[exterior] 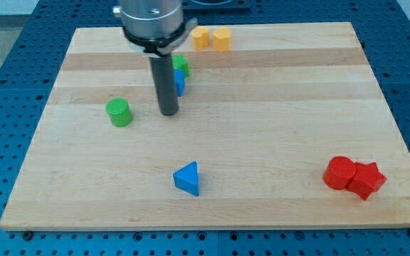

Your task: Move the blue cube towards the right of the blue triangle

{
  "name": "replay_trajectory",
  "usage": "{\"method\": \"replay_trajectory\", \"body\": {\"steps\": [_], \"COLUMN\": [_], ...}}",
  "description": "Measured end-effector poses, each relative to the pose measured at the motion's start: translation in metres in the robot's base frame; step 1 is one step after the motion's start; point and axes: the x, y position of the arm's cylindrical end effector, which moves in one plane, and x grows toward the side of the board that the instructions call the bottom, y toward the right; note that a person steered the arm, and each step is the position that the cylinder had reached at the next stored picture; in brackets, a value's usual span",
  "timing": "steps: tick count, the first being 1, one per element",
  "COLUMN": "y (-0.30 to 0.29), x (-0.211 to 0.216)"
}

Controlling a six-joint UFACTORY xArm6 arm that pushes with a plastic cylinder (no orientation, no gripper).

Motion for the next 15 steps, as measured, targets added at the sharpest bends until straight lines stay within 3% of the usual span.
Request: {"method": "replay_trajectory", "body": {"steps": [2, 3, 5, 9, 11, 13, 15], "y": [-0.056, -0.053, 0.003, 0.091, 0.101, 0.131, 0.132], "x": [-0.039, -0.070, -0.081, -0.023, 0.039, 0.044, 0.085]}}
